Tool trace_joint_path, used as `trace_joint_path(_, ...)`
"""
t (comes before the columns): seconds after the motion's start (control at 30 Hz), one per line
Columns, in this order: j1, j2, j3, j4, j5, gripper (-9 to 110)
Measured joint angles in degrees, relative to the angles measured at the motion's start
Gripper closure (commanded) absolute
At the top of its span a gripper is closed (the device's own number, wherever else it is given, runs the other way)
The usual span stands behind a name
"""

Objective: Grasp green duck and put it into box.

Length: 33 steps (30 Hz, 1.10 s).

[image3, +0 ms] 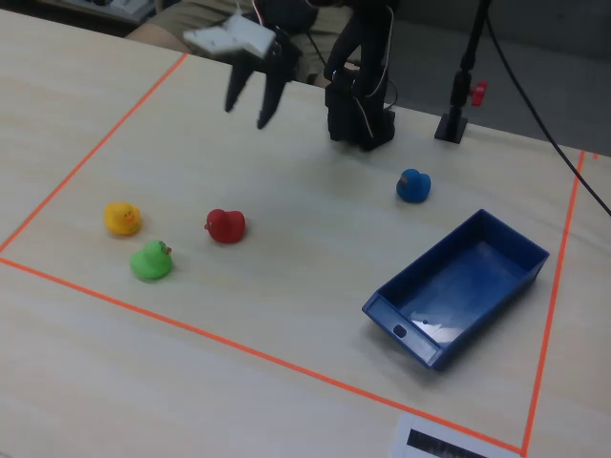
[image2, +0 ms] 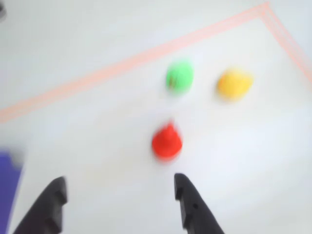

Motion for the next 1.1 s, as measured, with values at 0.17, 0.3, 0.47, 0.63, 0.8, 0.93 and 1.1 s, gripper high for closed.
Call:
trace_joint_path(0.17,3.34,-5.8,-8.26,-10.55,-2.9,68)
trace_joint_path(0.3,5.36,-10.2,-8.26,-20.57,-5.36,67)
trace_joint_path(0.47,6.77,-16.35,-8.26,-29.79,-7.56,67)
trace_joint_path(0.63,7.73,-23.91,-8.26,-35.07,-7.73,67)
trace_joint_path(0.8,7.73,-31.82,-8.26,-39.29,-7.56,67)
trace_joint_path(0.93,7.38,-37.88,-8.35,-42.28,-6.94,67)
trace_joint_path(1.1,6.06,-44.65,-10.72,-45.09,-6.77,67)
